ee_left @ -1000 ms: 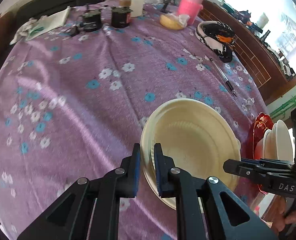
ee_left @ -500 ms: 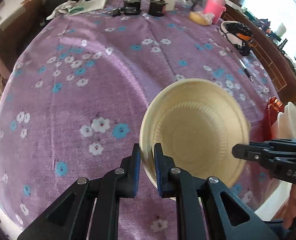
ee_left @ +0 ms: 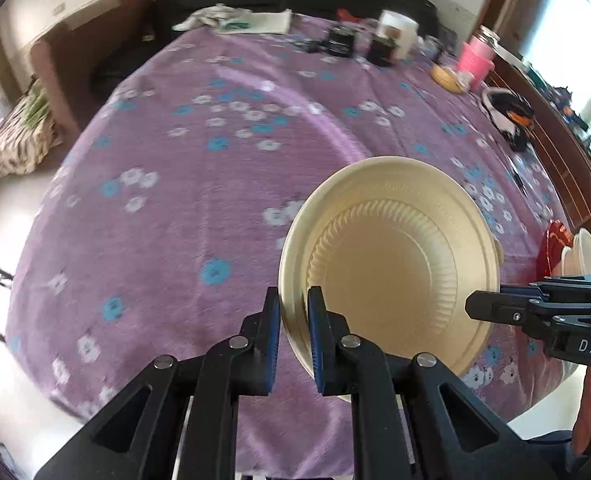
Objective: Organize plates and bowls
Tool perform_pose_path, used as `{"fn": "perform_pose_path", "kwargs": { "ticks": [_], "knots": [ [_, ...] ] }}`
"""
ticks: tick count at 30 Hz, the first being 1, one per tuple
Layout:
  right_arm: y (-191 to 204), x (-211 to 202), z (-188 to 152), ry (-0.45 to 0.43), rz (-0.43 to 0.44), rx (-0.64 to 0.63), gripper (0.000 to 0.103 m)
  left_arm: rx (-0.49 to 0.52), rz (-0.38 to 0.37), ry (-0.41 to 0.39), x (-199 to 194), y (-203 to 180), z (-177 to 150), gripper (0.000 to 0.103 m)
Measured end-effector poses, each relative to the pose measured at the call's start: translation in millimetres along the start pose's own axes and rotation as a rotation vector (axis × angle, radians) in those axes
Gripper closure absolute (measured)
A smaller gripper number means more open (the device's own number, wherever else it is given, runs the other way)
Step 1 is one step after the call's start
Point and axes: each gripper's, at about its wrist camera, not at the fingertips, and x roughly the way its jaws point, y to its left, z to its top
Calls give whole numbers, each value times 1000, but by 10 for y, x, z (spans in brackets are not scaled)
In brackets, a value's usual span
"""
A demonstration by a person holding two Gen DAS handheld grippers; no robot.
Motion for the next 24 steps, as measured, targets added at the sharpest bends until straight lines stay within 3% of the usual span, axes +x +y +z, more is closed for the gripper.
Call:
{"fn": "perform_pose_path", "kwargs": {
  "ticks": [6,15,24],
  "knots": [
    [215,-8,11,-12,24,-69,86,-33,18,-11,-91,83,-42,90],
    [155,-53,16,-22,33,-56,86,-9,22,-31,-132,4,8,90],
    [-21,-413,-24,-111,-5,-15,86,84,-33,-51,-152,-361,240,90]
  ]
}}
